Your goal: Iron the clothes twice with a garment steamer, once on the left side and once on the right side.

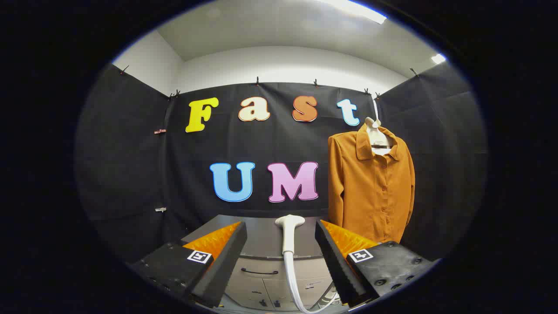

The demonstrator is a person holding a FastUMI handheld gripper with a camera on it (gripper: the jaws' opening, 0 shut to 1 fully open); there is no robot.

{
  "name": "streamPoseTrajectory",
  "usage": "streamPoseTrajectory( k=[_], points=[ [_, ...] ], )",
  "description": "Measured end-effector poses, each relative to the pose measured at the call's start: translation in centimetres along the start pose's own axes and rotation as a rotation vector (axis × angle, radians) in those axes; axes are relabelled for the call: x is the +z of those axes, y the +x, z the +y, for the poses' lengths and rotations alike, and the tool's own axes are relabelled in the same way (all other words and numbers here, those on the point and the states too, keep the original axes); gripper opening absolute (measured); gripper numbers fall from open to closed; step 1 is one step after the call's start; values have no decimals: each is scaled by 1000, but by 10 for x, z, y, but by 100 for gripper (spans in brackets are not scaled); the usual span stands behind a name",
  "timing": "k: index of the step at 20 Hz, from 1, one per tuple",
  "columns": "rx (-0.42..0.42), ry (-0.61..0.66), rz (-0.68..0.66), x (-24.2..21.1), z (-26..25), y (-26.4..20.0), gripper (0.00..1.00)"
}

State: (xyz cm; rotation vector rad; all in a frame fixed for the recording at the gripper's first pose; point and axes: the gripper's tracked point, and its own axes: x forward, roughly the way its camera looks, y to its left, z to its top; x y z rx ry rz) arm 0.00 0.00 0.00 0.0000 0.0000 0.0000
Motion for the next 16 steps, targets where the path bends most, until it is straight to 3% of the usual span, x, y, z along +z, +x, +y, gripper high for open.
streamPoseTrajectory(
  k=[16],
  points=[
    [-7,-13,-9,6,12,-12,98]
  ],
)
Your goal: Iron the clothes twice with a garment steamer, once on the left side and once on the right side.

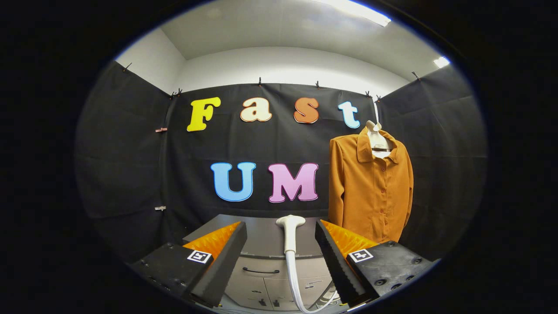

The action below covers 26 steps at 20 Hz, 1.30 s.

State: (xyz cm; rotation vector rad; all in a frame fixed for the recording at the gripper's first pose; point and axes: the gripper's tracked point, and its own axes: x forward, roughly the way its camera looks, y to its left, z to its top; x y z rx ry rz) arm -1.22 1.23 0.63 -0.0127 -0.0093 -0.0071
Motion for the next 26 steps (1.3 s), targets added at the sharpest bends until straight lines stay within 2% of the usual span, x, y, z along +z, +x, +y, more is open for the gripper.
streamPoseTrajectory(
  k=[5,16,21,26],
  points=[
    [-10,-5,-10,4,8,-3,98],
    [-88,-7,9,-2,27,0,98],
    [-103,3,43,-12,27,29,98],
    [-92,5,97,-34,17,87,98]
  ],
)
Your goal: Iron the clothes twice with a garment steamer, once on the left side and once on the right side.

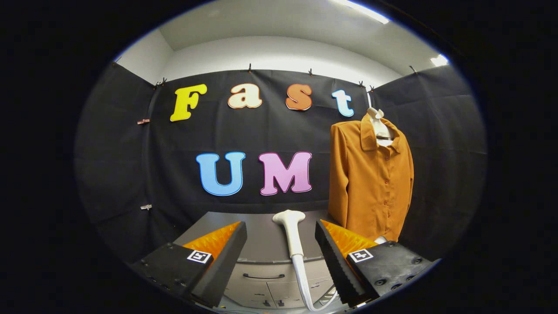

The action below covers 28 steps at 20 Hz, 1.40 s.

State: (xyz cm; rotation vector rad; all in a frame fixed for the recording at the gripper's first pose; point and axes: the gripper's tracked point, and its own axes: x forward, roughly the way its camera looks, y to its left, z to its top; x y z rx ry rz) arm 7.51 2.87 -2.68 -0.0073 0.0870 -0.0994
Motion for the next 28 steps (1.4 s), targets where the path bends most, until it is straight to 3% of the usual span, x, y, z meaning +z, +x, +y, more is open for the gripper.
streamPoseTrajectory(
  k=[6,13,24,27,28],
  points=[
    [18,-6,81,-23,-11,87,98],
    [38,12,278,-86,-17,173,99],
    [12,-1,520,-165,-22,229,98],
    [10,-7,574,-181,-22,233,89],
    [-2,-11,590,-184,-23,232,81]
  ],
)
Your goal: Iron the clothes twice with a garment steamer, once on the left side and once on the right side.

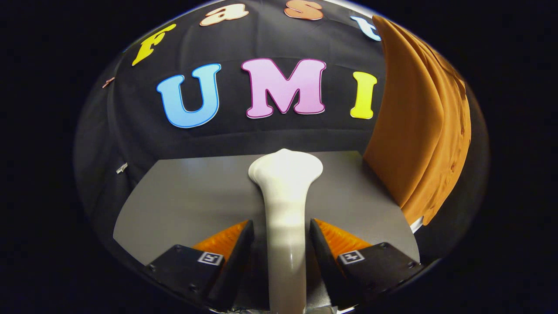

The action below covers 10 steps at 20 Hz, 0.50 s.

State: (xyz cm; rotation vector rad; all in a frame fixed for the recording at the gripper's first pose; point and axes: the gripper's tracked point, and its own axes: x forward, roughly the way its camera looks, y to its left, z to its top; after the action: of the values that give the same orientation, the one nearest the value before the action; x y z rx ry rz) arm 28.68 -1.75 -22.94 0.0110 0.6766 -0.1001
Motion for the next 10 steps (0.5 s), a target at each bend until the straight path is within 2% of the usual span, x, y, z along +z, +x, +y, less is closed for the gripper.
streamPoseTrajectory(
  k=[2,3,4,10],
  points=[
    [-4,-14,2,-6,-3,19,59],
    [-3,-20,1,4,-2,-7,48],
    [-2,-31,0,2,-2,-1,42],
    [12,-13,-12,8,-3,-6,42]
  ],
)
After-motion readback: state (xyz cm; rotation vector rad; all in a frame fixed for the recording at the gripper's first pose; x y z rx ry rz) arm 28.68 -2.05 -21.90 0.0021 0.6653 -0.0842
